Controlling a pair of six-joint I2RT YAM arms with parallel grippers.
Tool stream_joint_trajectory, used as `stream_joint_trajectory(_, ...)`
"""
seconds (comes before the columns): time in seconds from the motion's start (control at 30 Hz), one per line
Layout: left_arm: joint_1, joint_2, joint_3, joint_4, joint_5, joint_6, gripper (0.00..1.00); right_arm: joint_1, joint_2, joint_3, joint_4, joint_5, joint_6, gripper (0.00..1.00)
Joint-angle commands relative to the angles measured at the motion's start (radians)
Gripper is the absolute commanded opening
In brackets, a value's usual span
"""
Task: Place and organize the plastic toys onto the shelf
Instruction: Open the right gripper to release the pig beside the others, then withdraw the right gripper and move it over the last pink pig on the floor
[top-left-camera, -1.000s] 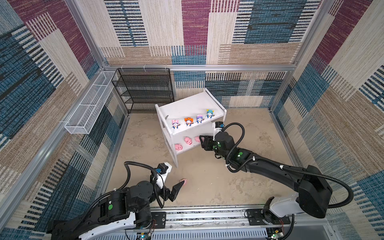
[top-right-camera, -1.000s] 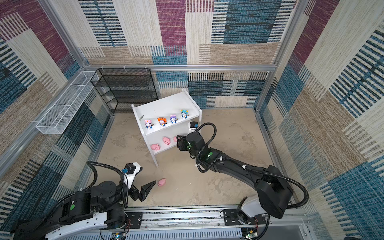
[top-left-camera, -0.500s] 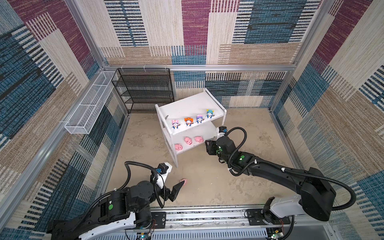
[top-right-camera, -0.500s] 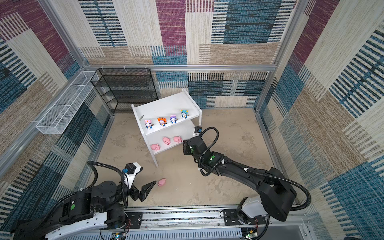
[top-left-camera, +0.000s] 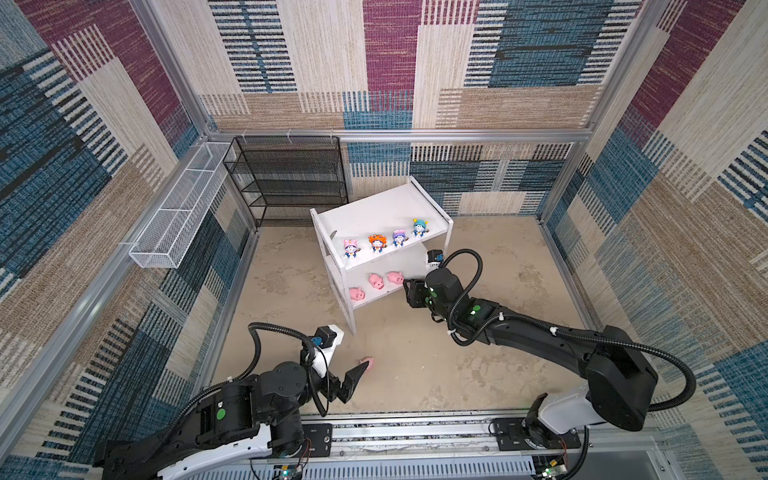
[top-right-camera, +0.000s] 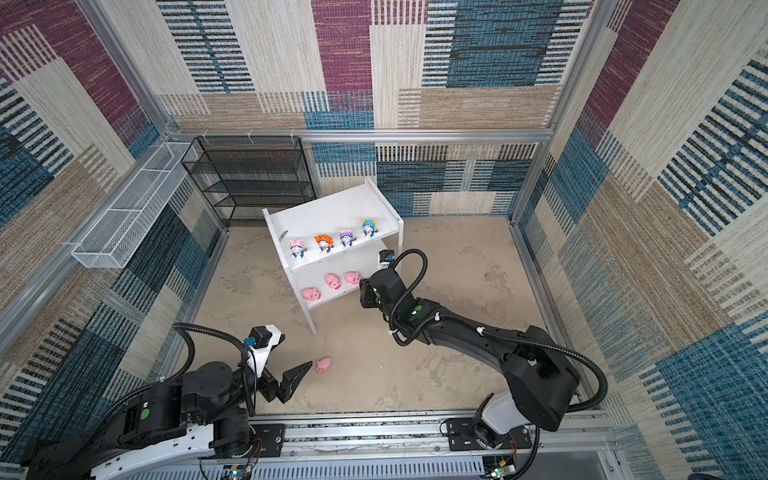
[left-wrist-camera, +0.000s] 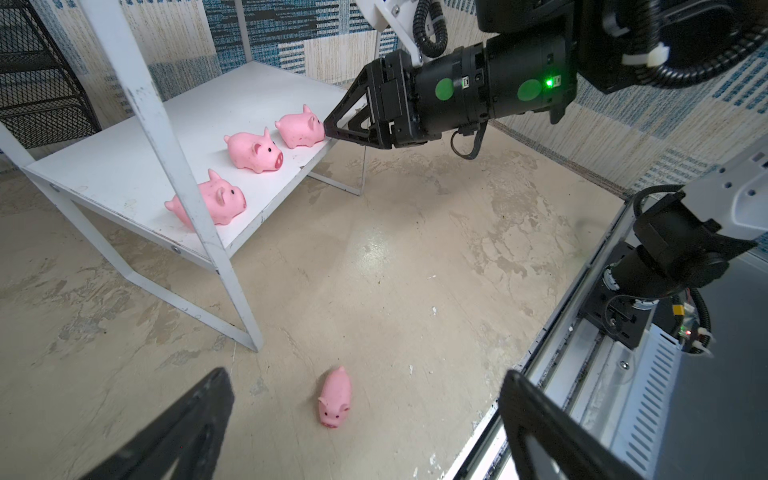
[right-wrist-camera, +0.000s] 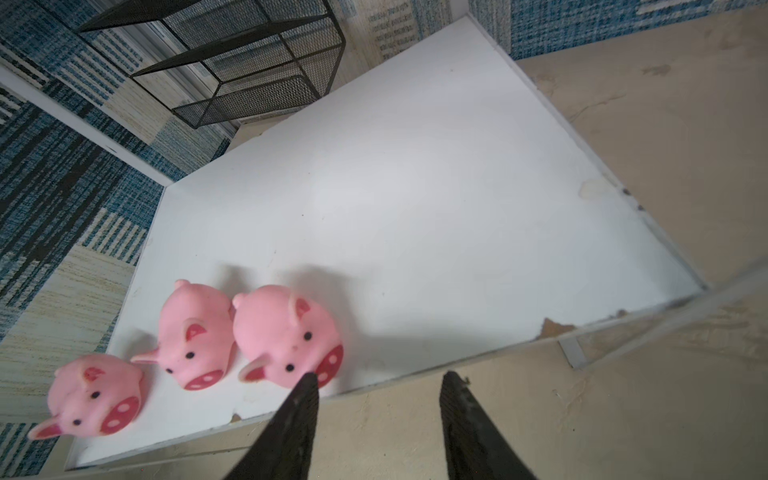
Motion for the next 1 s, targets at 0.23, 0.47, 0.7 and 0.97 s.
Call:
stream_joint_trajectory(0.23,0.001,0.005,0.002,0.031,-0.006,0.012,1.0,0.009,0.023,0.022,0.066,-0.084,-0.036,0.49)
stream_joint_trajectory(0.47,0.001,0.008,0.005,0.031,-0.008,0.014,1.0,0.015,0.012,0.031,0.073,-0.098,-0.061,0.47)
stream_joint_trajectory(0.7,0.001,0.012,0.002,0.038,-0.008,0.017,1.0,0.015,-0.059,0.001,0.05,-0.096,-0.078,0.47)
stream_joint_trajectory(0.97,0.001,0.005,0.004,0.025,-0.008,0.006,1.0,0.073,-0.168,-0.205,0.186,-0.286,-0.213,0.52)
